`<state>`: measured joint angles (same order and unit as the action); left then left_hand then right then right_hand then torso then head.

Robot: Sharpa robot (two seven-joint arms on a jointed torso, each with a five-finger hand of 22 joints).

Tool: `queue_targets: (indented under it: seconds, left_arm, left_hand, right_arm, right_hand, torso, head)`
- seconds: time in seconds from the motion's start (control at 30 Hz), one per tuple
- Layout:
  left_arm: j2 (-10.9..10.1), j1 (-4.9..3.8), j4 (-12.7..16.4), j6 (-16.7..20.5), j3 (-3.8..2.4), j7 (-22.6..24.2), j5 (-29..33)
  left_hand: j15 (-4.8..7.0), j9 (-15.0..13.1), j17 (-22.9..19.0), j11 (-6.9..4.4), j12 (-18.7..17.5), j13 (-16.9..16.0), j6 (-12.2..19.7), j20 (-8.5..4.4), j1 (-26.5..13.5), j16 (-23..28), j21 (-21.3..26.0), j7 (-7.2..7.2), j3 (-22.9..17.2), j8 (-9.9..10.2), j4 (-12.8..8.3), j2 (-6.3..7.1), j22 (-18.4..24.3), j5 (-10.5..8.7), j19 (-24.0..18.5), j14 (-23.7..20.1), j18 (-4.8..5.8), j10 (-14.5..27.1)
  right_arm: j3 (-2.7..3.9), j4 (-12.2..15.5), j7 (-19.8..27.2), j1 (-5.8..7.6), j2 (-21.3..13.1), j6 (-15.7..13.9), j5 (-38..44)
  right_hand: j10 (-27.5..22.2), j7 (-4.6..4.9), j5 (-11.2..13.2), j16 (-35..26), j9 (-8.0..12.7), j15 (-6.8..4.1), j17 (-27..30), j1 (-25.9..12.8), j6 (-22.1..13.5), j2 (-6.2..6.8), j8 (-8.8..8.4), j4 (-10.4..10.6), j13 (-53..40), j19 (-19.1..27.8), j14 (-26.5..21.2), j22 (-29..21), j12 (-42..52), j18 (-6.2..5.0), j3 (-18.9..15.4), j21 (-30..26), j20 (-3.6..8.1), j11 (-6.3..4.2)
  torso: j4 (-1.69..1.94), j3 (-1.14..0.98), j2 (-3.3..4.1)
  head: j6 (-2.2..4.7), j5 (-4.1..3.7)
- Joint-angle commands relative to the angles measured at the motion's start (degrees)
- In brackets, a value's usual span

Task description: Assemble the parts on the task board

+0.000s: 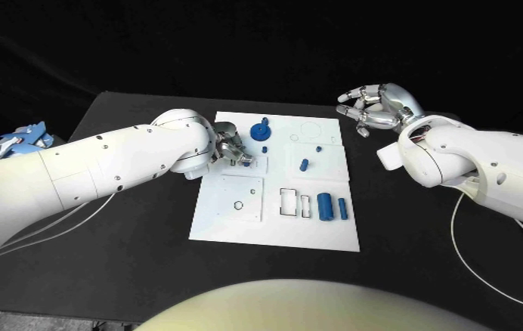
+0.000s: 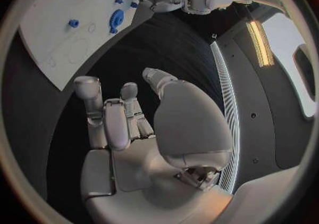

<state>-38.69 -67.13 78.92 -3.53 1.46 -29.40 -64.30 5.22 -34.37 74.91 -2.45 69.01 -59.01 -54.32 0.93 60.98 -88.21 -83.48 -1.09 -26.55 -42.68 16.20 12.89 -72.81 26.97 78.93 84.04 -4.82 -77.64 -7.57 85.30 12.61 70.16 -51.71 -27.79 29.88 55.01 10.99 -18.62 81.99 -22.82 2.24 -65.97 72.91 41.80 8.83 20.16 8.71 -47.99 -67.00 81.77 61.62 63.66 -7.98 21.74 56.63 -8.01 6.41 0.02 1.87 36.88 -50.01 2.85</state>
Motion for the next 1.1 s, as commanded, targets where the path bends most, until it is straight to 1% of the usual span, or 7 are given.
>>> queue_targets:
  seconds: [0.03, 0.3, 0.4, 0.53, 0.6, 0.83, 1.1]
  left_arm:
    - [-0.14, -0.11, 0.44, -0.75, -0.36, -0.33, 0.30]
    - [-0.46, -0.53, 1.29, 0.96, -1.66, -0.40, 0.68]
    - [-0.67, -0.94, 1.56, 1.26, -2.06, -0.61, 0.78]
    - [-0.91, -1.40, 1.33, 1.02, -2.87, -0.67, 0.93]
    - [-0.88, -1.91, 0.71, 0.02, -3.30, -0.71, 1.22]
    - [0.58, -5.25, -4.64, -4.69, -3.99, -0.23, 2.53]
    - [3.15, -7.00, -11.51, -7.47, -3.94, 0.41, 0.37]
  left_hand:
    - [0.28, -0.06, 11.12, 0.00, -0.09, 0.03, -0.09, 0.14, -0.01, -0.24, -0.38, -0.37, 0.43, 0.07, 0.06, 0.50, -0.13, -0.34, 0.43, 4.99, 1.19, 0.12]
    - [0.18, -0.13, 10.30, 0.16, -1.15, 1.47, 0.38, 0.17, -0.45, 0.08, -0.24, -0.59, 1.69, 0.23, 0.52, 0.87, 0.20, -0.70, 0.23, 4.78, 1.12, 0.91]
    - [0.05, -0.26, 10.10, 0.29, -1.45, 1.91, 0.57, 0.31, -1.05, 0.17, -0.18, -0.70, 3.29, 0.30, 0.55, 0.53, 0.27, -3.75, 0.18, 4.73, 1.10, 1.21]
    - [0.02, -0.26, 9.52, 0.35, -2.11, 2.82, 0.80, 0.34, -1.13, 0.40, 0.09, -0.78, 3.64, 0.42, 0.58, 0.33, 0.94, -4.28, -0.25, 4.58, 0.96, 1.69]
    - [-0.35, 0.06, 8.30, 0.86, -4.61, 6.21, 2.45, 0.54, -0.80, 0.92, 0.70, -1.42, 4.21, 1.50, 0.52, 0.06, 2.32, -4.39, -1.18, 4.27, 0.68, 3.64]
    - [-2.87, 3.45, 6.41, 3.79, -10.39, 14.35, 8.69, 2.47, 2.22, 1.82, 3.01, -4.85, 5.52, 7.66, 0.45, -0.35, 6.91, -4.25, -4.23, 3.75, -0.22, 9.18]
    - [-3.23, 4.04, 6.35, 4.18, -10.35, 14.63, 9.24, 2.85, 2.92, 1.84, 3.21, -5.26, 5.93, 8.41, 0.42, -0.24, 7.23, -4.26, -4.43, 3.73, -0.30, 9.36]
  right_arm:
    - [0.01, -0.07, 0.61, -0.07, 0.07, 0.17, 0.09]
    - [0.01, -0.43, 0.66, -0.11, 0.30, 0.09, -0.05]
    - [0.01, -0.49, 0.65, -0.12, 0.37, 0.08, -0.10]
    - [0.01, -0.55, 0.61, -0.12, 0.39, 0.08, -0.12]
    - [0.01, -0.59, 0.59, -0.12, 0.40, 0.10, -0.12]
    - [0.01, -0.78, 0.52, -0.12, 0.52, 0.11, -0.13]
    - [0.01, -0.86, 0.45, -0.13, 0.74, 0.15, -0.13]
  right_hand:
    - [-0.38, 0.15, -0.37, -0.37, 0.08, -0.22, 0.05, -0.59, -0.51, 0.00, 0.20, 0.43, 0.09, 0.36, -0.09, -0.05, 0.21, -0.10, 0.01, -0.28, 0.00, -0.10]
    - [-0.36, 0.15, -0.37, -0.38, 0.10, -0.20, 0.08, -0.82, -0.54, -0.01, 0.26, 0.62, 0.11, 0.39, -0.10, -0.09, 0.26, -0.11, -0.06, -0.36, 0.00, -0.09]
    - [-0.37, 0.15, -0.37, -0.40, 0.11, -0.20, 0.14, -0.87, -0.56, 0.00, 0.28, 0.67, 0.12, 0.41, -0.12, -0.12, 0.27, -0.12, -0.08, -0.41, -0.01, -0.09]
    - [-0.37, 0.15, -0.37, -0.40, 0.11, -0.20, 0.14, -0.87, -0.56, 0.00, 0.28, 0.67, 0.12, 0.41, -0.12, -0.12, 0.27, -0.12, -0.08, -0.41, -0.01, -0.09]
    - [-0.37, 0.15, -0.37, -0.40, 0.11, -0.20, 0.14, -0.87, -0.56, 0.00, 0.28, 0.67, 0.12, 0.41, -0.12, -0.12, 0.27, -0.12, -0.08, -0.41, -0.01, -0.09]
    - [-0.43, 0.14, -0.39, -0.43, 0.13, -0.20, 0.22, -0.86, -0.60, 0.01, 0.32, 0.67, 0.21, 0.40, -0.15, -0.10, 0.25, -0.12, -0.08, -0.42, -0.01, -0.11]
    - [-0.43, 0.14, -0.39, -0.43, 0.13, -0.20, 0.22, -0.86, -0.60, 0.01, 0.32, 0.67, 0.21, 0.40, -0.15, -0.10, 0.25, -0.12, -0.08, -0.42, -0.01, -0.11]
  torso:
    - [0.03, -0.01, 0.03]
    - [-0.09, -0.05, 0.02]
    - [-0.10, -0.07, 0.08]
    - [-0.08, -0.02, 0.07]
    - [-0.04, -0.02, 0.04]
    - [-0.03, -0.15, 0.03]
    - [-0.09, 0.01, 0.18]
  head:
    - [0.01, 0.04]
    - [0.01, 0.27]
    - [0.12, 0.21]
    - [0.32, 0.07]
    - [0.33, 0.04]
    - [1.02, 0.28]
    - [1.54, 0.27]
